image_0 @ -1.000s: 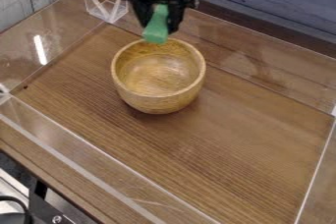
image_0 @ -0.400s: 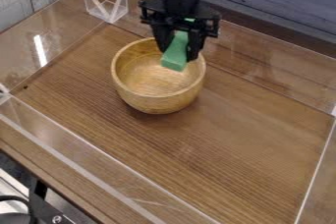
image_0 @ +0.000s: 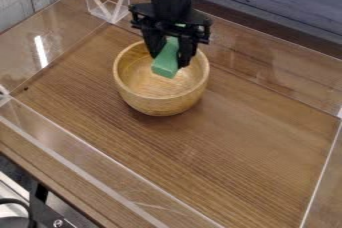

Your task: Put the green block in the brown bowl

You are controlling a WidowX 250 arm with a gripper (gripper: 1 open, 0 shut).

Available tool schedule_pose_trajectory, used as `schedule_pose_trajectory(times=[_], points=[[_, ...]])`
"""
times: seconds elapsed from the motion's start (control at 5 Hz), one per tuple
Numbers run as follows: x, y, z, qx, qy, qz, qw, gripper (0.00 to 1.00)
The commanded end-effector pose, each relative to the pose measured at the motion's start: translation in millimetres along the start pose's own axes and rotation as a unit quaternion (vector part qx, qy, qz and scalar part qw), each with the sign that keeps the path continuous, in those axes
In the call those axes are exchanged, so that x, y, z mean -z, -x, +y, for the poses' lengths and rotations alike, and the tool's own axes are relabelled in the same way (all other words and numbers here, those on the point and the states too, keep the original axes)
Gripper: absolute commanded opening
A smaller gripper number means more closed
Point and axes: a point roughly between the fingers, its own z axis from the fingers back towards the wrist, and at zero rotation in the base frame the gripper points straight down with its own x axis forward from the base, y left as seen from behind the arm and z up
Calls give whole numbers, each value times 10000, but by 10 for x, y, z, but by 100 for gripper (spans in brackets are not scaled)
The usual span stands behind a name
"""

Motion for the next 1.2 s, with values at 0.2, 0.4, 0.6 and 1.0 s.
schedule_pose_trajectory(times=[0.2,0.4,0.6,1.0], points=[[-111,-102,-77,123,8,-248,9996,0],[-25,-160,-72,86,3,-193,9998,0],[47,-215,-49,42,5,-147,9999,0],[-102,-349,-117,-309,-43,-75,9995,0]])
